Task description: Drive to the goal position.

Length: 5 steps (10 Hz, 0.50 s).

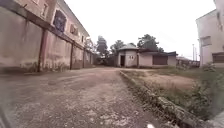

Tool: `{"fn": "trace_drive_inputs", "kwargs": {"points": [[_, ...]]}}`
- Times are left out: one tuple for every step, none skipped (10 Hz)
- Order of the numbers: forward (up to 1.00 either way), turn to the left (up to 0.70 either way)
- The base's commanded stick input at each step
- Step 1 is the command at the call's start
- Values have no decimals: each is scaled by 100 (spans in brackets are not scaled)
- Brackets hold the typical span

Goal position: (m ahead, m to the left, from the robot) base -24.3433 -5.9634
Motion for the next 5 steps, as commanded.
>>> {"fn": "trace_drive_inputs", "kwargs": {"points": [[0, 0], [0, 0], [0, 0], [0, 0], [0, 50]]}}
